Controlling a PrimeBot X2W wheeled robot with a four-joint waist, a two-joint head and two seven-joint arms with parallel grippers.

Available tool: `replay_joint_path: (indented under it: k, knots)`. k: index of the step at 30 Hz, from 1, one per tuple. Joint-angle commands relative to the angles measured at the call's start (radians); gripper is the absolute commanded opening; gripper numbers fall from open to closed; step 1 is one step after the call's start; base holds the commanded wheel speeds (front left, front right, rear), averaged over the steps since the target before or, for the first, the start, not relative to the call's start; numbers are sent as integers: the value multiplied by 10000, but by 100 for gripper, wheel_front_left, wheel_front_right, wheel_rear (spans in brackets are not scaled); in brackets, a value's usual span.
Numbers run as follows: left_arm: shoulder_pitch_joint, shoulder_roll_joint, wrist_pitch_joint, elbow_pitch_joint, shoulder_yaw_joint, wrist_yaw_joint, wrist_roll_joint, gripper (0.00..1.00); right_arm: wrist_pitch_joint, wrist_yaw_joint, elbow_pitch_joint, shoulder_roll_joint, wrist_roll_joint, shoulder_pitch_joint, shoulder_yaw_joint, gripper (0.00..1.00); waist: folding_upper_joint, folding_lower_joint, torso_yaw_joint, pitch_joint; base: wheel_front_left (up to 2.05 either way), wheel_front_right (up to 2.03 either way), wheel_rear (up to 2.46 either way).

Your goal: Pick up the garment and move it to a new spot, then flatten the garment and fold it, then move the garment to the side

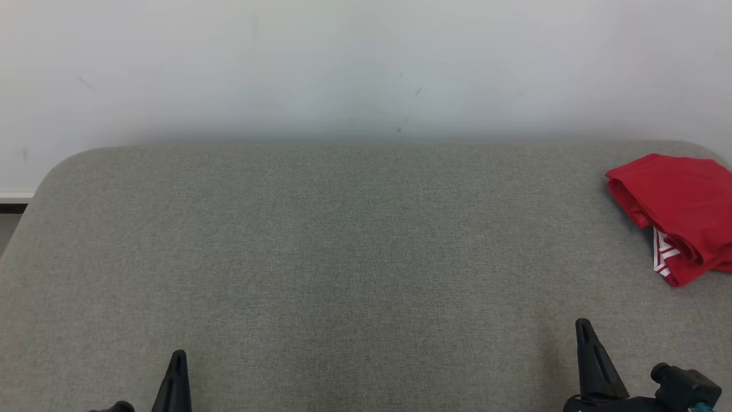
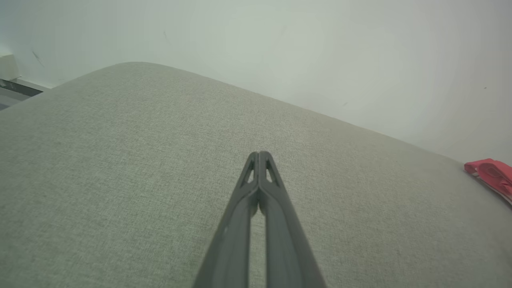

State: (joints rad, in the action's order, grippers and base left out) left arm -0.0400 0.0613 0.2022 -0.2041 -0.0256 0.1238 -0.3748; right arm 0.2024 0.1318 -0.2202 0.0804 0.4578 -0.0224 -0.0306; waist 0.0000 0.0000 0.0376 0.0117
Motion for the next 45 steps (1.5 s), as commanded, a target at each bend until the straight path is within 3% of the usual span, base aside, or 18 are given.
replay_joint_path:
  k: [1,20,45]
  knots:
    - [252,-2,-83,124,-62,15,-441,0,-74,-2,116,3,427,222,80,0,-1,0,-4,-1,0,0,0]
    - [596,-28,-868,0,-275,33,-3500,0,-818,-5,38,-36,3317,527,380,0,-1,0,-67,-15,0,0,0]
    - [954,-56,-1693,-144,-502,57,-6681,0,-1626,-9,-50,-98,6295,821,722,0,-1,0,-150,-34,0,0,0]
